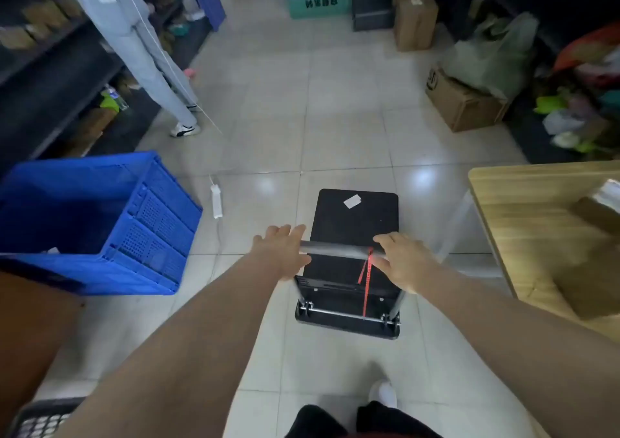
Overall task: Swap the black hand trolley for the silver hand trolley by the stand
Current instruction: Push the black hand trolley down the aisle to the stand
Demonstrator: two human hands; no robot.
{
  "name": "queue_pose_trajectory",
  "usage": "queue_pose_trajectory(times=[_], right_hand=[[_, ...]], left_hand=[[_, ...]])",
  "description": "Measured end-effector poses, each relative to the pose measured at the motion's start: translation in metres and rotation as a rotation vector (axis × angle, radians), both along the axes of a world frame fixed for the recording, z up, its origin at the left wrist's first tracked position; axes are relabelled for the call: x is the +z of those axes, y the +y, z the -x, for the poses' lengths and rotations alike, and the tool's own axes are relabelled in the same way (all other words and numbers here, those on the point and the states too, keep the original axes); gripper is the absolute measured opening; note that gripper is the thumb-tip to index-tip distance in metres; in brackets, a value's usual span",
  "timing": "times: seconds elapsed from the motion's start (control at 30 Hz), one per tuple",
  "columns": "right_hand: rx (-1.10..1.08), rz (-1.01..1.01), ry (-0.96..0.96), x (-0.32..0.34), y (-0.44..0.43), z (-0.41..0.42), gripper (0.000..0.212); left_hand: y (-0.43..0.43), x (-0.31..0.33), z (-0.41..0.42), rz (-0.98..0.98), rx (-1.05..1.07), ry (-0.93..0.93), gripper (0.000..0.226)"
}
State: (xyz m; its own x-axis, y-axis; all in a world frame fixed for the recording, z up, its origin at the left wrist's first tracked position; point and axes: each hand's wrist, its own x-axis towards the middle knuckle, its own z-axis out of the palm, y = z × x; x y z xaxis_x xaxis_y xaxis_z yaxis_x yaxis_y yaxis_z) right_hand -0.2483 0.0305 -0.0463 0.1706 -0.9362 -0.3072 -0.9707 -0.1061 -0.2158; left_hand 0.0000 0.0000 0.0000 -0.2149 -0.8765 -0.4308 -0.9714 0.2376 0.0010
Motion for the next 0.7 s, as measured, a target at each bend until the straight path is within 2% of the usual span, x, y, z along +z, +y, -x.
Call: queue_pose_trajectory(times=[0.13,0.23,0.37,0.57,0.7], right_hand=[[-0.052,0.024,-0.052,-0.023,0.005,-0.011,0.045],[-0.128,0.122,-0.044,-0.038,0.008,-0.018,0.038],[-0.174,0.141,-0.067,-0.044,-0.004,-0.021,0.032],[-0.214,0.089,-0.028,-0.037,-0.046,-0.014,0.033],[-0.343,0.049,0.019,-0.032,-0.084,-0.014,0.036]], left_hand=[[-0.011,-0.021,-0.008,-0.059,-0.012,-0.031,0.064],[-0.025,-0.039,-0.012,-0.123,-0.07,-0.024,0.064],[-0.052,-0.055,-0.014,-0.132,-0.094,0.099,0.056],[-0.085,-0.067,-0.012,-0.033,-0.097,0.224,0.044],[-0.126,-0.069,-0.002,0.026,-0.113,0.263,0.038]])
